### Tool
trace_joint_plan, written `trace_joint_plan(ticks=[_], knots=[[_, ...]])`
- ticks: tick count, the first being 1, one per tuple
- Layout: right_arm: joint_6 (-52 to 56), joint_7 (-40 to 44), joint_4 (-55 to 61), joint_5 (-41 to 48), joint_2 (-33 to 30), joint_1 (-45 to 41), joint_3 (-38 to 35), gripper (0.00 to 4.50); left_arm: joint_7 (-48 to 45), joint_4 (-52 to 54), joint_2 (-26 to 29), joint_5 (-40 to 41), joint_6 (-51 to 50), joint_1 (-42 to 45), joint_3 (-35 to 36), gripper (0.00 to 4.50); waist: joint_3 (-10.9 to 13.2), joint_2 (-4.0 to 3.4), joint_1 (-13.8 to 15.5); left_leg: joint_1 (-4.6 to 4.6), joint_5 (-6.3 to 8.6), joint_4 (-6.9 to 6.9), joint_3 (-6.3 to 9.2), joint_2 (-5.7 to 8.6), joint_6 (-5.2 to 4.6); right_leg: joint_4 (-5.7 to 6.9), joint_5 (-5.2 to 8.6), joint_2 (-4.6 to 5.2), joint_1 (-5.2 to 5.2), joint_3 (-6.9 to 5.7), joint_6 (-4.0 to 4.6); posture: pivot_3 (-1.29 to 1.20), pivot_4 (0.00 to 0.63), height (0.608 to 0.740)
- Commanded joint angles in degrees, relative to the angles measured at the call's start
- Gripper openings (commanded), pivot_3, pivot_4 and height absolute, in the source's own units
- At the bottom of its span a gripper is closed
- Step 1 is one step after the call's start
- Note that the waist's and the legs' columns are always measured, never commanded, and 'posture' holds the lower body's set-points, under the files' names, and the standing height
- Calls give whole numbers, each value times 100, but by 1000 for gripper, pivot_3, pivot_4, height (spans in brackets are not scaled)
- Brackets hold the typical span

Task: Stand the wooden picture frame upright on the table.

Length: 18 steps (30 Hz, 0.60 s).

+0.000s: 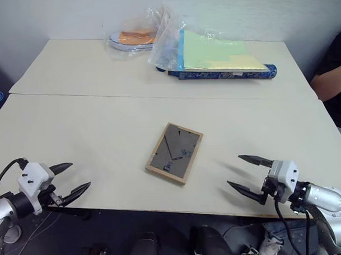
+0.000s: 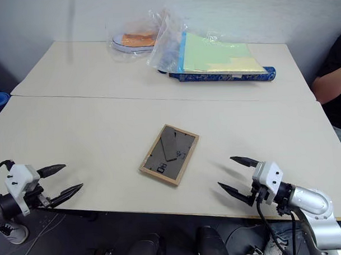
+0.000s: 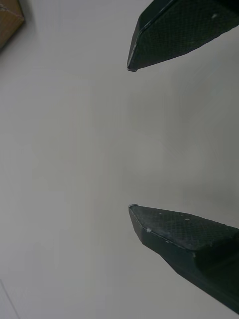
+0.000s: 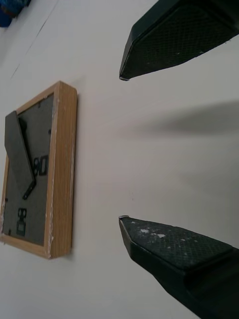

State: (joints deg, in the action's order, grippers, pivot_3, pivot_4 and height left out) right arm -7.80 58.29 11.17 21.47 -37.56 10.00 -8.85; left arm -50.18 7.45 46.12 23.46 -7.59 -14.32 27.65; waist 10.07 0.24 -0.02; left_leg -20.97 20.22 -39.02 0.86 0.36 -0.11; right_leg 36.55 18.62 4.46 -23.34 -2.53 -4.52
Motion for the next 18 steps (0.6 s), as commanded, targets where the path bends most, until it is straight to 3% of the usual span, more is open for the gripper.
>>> trace_joint_plan(ticks=[1, 4, 5, 7, 13, 18], knots=[[-186, 67, 171, 4, -4, 100, 23, 4484, 66, 47, -67, -8, 17, 167, -52, 4500, 0, 0, 0, 0, 0, 0, 0, 0, 0, 0, 0, 0, 0, 0, 0, 0, 150, 740], [60, 64, 374, 279, 67, 72, 121, 4484, 239, 375, -109, 260, -600, 614, -327, 4500, 0, 1, 4, 0, 0, -1, 0, 0, 0, 1, -1, 0, 0, -1, -1, 0, 150, 740], [198, -27, 463, 249, 93, -4, 227, 4498, 355, 471, -109, 253, -911, 925, -583, 4319, 0, 1, 11, -1, 0, -2, 2, 0, 1, 2, -1, 0, 1, -3, -1, 0, 150, 740], [322, -261, 516, 85, 196, -204, 383, 4096, 338, 561, -98, 202, -1200, 1384, -1017, 3900, -1, 3, 15, 0, -2, -8, 3, 1, 3, 11, -1, 0, 2, -4, -2, 0, 150, 740], [780, -842, 362, -676, 513, -1001, 1143, 2083, 325, -364, -419, -756, -1168, 3070, -2585, 1938, -2, 3, -3, -6, -5, -8, 0, 5, 11, 41, -2, -9, -9, -4, -3, 0, 150, 740], [953, -1191, 22, -1123, 852, -1535, 1591, 348, 327, -1203, -1035, -1247, -851, 3912, -3267, 391, -2, 4, -6, -14, -7, -13, -5, 8, 11, 49, -2, -16, -17, -6, -4, 0, 150, 740]])
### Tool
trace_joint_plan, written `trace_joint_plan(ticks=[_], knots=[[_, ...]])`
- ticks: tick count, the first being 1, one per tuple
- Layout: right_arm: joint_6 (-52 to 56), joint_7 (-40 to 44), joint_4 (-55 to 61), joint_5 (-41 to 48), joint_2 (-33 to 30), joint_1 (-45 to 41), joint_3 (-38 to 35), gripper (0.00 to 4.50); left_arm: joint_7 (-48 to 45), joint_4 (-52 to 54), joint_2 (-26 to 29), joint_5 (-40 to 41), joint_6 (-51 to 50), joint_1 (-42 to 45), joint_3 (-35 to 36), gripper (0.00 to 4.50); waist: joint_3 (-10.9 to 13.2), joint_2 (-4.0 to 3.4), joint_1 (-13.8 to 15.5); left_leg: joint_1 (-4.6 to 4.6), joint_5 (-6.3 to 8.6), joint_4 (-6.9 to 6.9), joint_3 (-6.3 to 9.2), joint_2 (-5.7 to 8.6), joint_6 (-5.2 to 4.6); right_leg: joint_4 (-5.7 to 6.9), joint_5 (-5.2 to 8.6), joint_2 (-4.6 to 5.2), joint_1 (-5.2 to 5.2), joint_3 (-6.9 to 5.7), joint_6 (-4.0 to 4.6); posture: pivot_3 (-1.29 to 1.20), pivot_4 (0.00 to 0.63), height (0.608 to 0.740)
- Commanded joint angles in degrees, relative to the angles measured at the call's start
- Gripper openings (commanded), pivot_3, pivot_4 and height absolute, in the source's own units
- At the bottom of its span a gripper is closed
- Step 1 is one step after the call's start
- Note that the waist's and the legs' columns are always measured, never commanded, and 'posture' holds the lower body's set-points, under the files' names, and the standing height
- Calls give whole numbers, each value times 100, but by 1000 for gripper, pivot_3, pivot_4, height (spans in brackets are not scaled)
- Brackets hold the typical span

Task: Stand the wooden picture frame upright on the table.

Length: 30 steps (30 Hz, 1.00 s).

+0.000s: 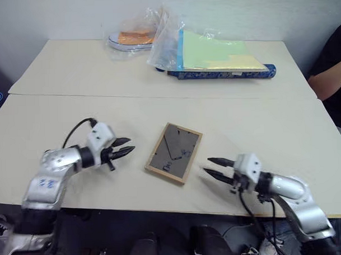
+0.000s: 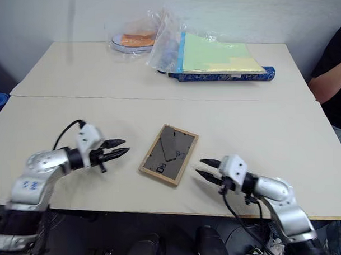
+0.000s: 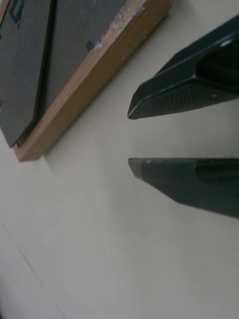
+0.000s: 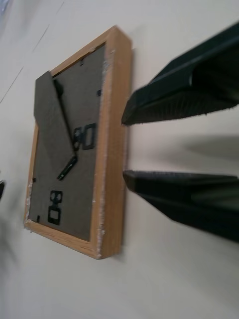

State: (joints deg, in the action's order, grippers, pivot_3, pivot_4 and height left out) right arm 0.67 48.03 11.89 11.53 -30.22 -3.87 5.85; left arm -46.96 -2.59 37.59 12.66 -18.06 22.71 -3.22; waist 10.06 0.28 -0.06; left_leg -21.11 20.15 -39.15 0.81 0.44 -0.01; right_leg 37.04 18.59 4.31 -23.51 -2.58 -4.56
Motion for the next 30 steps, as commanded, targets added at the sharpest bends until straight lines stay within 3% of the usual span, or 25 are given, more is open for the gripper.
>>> trace_joint_plan(ticks=[1, 5, 17, 21, 24, 27, 30], knots=[[262, -221, -43, -123, 170, -214, 161, 31, 3, -245, -271, -168, 108, 272, -226, 106, 0, 0, 2, -3, 0, -2, -1, 0, 0, 0, 0, 0, -3, 1, 0, 0, 150, 740], [696, -305, -46, -186, 234, -439, 299, 7, -61, 37, -412, -234, -103, 265, -441, 45, 0, 0, -6, -3, -1, -4, 1, -1, 1, 0, 0, 1, -3, -1, 0, 0, 150, 740], [500, -131, -603, -203, 95, -898, 160, 7, -182, 1166, -494, 40, -718, -505, -448, 45, 0, 0, -1, -2, -1, -7, 4, -1, 1, 1, 0, 5, 1, 0, 0, 0, 150, 740], [371, -40, -828, -209, 53, -989, 114, 7, -30, 1390, -500, 197, -1021, -704, -147, 45, 0, 0, 0, -3, -1, -7, 4, -1, 0, 0, 0, 5, 1, 0, -1, 0, 150, 740], [225, 14, -954, -208, -29, -985, 7, 7, -190, 1548, -199, 629, -1508, -1043, 393, 45, 0, 0, -28, -2, -1, -6, 4, -2, 1, 1, 0, 4, 0, 0, -1, 0, 150, 740], [311, 179, -759, -101, -335, -817, -186, 0, -399, 1605, 274, 1428, -2854, -1186, 990, 591, 1, -1, -24, -1, -2, -4, 5, -7, 3, 4, 0, 1, -3, 1, 0, 0, 150, 740], [394, 528, -388, -29, -712, -558, -163, 0, -729, 1580, 725, 2441, -4541, -941, 1193, 1479, 1, -1, 21, 0, -2, -5, 10, -6, 2, -1, 0, 5, 6, -1, 0, 0, 150, 740]])
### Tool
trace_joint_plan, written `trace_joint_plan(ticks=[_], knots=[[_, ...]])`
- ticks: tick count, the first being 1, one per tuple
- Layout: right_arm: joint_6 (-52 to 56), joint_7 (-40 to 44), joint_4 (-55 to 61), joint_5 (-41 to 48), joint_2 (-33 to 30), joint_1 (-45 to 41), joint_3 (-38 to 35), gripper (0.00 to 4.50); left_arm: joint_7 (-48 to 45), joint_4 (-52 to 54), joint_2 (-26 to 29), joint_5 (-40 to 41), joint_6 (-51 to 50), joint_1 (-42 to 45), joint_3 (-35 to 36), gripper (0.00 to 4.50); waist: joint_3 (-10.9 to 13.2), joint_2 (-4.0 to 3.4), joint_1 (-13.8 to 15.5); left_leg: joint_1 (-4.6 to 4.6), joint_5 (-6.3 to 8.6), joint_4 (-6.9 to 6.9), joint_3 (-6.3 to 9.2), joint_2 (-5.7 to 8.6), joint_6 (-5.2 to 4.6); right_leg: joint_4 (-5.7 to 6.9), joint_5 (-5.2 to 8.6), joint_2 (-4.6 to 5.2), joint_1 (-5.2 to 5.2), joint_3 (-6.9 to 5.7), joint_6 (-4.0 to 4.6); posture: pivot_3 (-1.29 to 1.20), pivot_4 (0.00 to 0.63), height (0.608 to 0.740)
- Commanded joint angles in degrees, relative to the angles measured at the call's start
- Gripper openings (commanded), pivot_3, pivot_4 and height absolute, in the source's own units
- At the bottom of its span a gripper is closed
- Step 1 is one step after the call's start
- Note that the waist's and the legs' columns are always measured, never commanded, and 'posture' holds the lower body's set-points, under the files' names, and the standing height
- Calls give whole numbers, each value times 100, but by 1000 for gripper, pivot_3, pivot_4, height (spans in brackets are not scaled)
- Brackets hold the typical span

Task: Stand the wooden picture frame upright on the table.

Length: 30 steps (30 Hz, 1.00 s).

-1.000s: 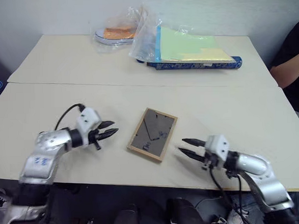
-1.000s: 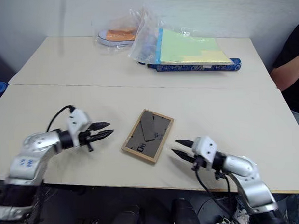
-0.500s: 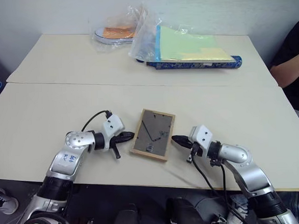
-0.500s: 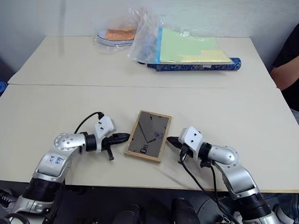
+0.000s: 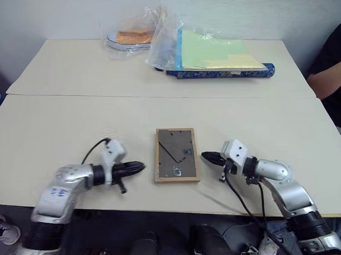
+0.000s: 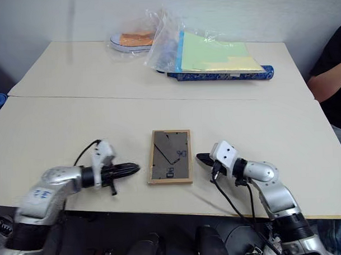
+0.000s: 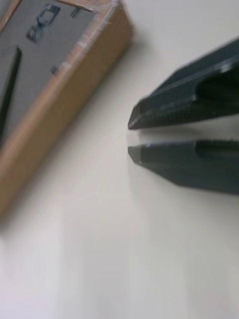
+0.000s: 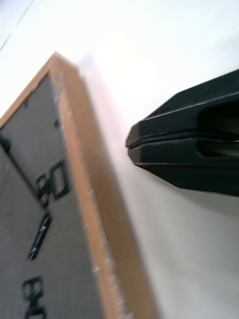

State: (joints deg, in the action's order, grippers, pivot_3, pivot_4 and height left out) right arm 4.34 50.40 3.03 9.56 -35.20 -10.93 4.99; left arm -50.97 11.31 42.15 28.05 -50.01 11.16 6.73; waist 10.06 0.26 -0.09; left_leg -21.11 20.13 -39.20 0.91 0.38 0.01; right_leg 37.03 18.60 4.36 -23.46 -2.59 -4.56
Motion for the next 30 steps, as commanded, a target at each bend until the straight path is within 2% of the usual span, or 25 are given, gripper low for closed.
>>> trace_joint_plan(ticks=[1, 2, 4, 8, 10, 14, 16, 22, 30], knots=[[85, 389, 644, 202, -311, 239, -54, 0, -588, 194, 409, 1327, -1828, 355, 225, 1838, 0, 0, 34, -1, 1, 0, 5, 3, -3, -1, 0, 4, 2, -2, 0, 0, 150, 740], [142, 427, 750, 201, -364, 307, -29, 0, -734, 223, 499, 1545, -2065, 470, 187, 2092, 0, 1, 41, -3, 2, -1, 7, 4, -5, -4, 0, 5, 4, -2, 0, 0, 150, 740], [191, 426, 889, 167, -365, 385, 28, 0, -471, -1, 292, 1664, -2439, 847, 151, 2742, 0, 0, 57, -4, 3, -2, 8, 6, -7, -4, 0, 6, 5, -2, 0, 0, 150, 740], [291, 250, 897, 31, -157, 367, 213, 0, 192, -422, -314, 1514, -2868, 1460, -97, 3963, 0, 1, 28, 0, 2, -3, 5, 8, -5, 0, 0, 3, 5, -1, -1, 0, 150, 740], [318, 150, 850, -64, -47, 277, 312, 0, 532, -626, -448, 1285, -3231, 1705, -460, 4471, 0, 1, -9, -1, 0, -3, 3, 8, -3, 4, 0, 0, 2, 0, -1, 0, 150, 740], [448, 16, 856, -192, 84, 133, 450, 0, 857, -1015, -578, 1300, -4076, 2168, -1019, 4471, -2, -2, -1, 5, -2, -3, 1, 8, 2, 13, 0, -4, -2, 6, -1, 0, 150, 740], [460, 1, 860, -238, 113, 100, 513, 0, 1016, -1366, -589, 1604, -4249, 2387, -1268, 4471, -6, -2, 1, 6, -3, -5, 1, 10, 2, 14, 0, -4, 0, 7, -1, 0, 150, 740], [602, -31, 953, -327, 178, 1, 696, 0, 1620, -2032, -843, 2716, -4249, 2811, -1498, 4471, -13, -7, 25, 7, -3, -6, 7, 18, 1, 14, 0, 6, 1, 7, -1, 0, 150, 740], [789, -144, 1057, -460, 292, -36, 828, 0, 2407, -2660, -1184, 3260, -4249, 3265, -1404, 4471, -16, -6, 32, 8, -4, -10, 10, 28, -1, 17, -1, 11, 2, 6, -2, 0, 150, 740]])
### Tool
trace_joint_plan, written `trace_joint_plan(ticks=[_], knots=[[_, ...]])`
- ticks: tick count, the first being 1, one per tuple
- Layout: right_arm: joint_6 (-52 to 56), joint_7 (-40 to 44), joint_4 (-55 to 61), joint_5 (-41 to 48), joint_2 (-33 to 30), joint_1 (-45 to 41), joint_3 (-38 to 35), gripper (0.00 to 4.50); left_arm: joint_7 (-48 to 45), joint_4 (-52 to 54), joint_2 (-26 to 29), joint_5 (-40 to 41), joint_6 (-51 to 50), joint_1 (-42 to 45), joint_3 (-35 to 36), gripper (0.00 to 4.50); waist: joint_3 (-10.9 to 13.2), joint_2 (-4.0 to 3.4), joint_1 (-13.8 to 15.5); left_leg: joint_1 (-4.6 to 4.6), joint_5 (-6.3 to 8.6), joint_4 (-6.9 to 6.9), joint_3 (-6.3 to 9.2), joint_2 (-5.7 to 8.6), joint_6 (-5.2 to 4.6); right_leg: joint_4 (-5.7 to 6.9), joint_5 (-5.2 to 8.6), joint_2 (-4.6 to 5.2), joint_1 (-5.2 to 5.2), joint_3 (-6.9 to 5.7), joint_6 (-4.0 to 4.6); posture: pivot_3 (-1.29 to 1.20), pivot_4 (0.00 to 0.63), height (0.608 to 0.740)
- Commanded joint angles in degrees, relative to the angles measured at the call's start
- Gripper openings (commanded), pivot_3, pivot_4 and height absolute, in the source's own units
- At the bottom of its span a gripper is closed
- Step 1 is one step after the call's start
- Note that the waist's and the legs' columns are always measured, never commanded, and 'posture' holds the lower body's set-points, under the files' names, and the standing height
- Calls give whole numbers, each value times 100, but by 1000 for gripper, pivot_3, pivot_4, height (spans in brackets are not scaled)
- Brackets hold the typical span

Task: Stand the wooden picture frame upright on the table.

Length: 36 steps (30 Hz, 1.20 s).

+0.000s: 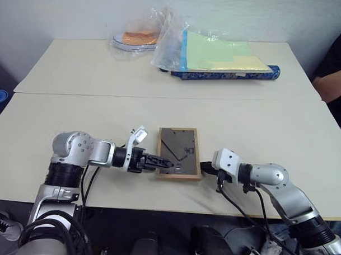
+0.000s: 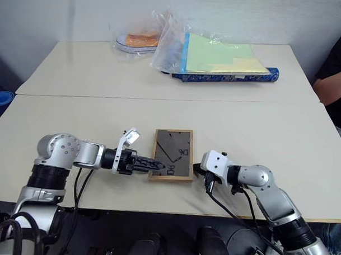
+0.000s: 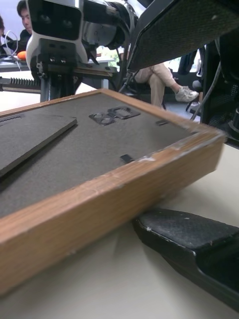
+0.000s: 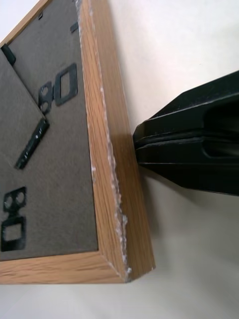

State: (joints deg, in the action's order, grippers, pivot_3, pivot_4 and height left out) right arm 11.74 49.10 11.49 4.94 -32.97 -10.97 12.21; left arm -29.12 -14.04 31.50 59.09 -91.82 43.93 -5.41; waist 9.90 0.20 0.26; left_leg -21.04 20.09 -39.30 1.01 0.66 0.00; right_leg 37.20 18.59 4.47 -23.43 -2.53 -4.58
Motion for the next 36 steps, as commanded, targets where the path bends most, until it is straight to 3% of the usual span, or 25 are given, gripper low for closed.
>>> trace_joint_plan(ticks=[1, 2, 5, 12, 14, 16, 17, 20, 27, 31, 36], knots=[[46, -25, 199, -12, 77, -36, 107, 0, 284, -212, -155, 221, -68, 13, -171, 4471, 0, 0, -7, 0, 0, 0, 0, 0, 0, 0, 0, 0, 0, 0, 0, 0, 150, 740], [50, -27, 192, -24, 76, -38, 103, 0, 351, -266, -200, 292, -68, 14, -151, 4471, 0, 0, -9, 0, 0, 0, 0, 0, 0, 0, 0, 0, 0, 0, 0, 0, 150, 740], [72, -25, 192, -29, 52, -28, 78, 0, 584, -369, -319, 433, -68, -32, -41, 3922, -1, 0, -10, 1, 0, -2, 0, 0, 1, 1, 0, 0, 0, -1, 0, 0, 150, 740], [-9, 213, 365, 470, -186, 283, -500, 0, 1055, -130, -632, 338, -68, -405, 812, 2079, -1, 1, 19, -2, 0, -5, 1, 1, 1, 3, 0, 1, -1, -3, 0, 0, 150, 740], [1233, 894, 947, 1952, -487, 574, -964, 347, 1073, 211, -756, 298, 93, -620, 1231, 1671, 0, 1, 60, -5, 0, -9, 2, 3, 0, -1, -1, 3, 0, -4, -1, 0, 150, 740], [896, 986, 995, 1934, -627, 613, -1209, 811, 988, 603, -850, 180, 655, -885, 1527, 1343, 0, 3, 56, -11, 0, -10, 4, -1, 0, -6, -1, 0, 0, -7, -2, 0, 150, 740], [675, 915, 949, 1796, -647, 597, -1268, 1107, 959, 710, -880, 134, 815, -963, 1602, 1275, 0, 2, 22, -11, 0, -10, 5, -2, 0, -9, -1, 0, 1, -9, -2, 0, 150, 740], [1224, 1050, 1018, 2466, -765, 401, -1628, 2082, 278, 1247, -471, -773, 2242, -1391, 1079, 1272, 0, 3, -41, 3, -3, -8, 0, -1, 8, -25, -3, -3, 0, 4, -5, 0, 150, 740], [2294, 341, 898, 2932, -173, -812, -1247, 4474, -343, 1580, -336, -1225, 3013, -1583, 640, 1272, 0, 3, -33, 68, -10, 15, -6, -3, 18, -22, -1, -4, 52, 20, -2, 0, 150, 740], [2334, -168, 400, 2619, 375, -1464, -975, 4474, -714, 1851, -293, -1434, 3412, -1742, 400, 1272, 0, 2, -27, 65, -5, 22, -4, -1, 11, -35, -1, -1, 51, 20, -2, 0, 150, 740], [2173, 56, -58, 2520, 449, -1798, -801, 4474, -1001, 2058, -173, -1584, 3628, -1869, 322, 1272, 0, 2, -28, 48, 0, 21, 5, -1, 2, -35, -1, 0, 48, 8, -3, 0, 150, 740]])
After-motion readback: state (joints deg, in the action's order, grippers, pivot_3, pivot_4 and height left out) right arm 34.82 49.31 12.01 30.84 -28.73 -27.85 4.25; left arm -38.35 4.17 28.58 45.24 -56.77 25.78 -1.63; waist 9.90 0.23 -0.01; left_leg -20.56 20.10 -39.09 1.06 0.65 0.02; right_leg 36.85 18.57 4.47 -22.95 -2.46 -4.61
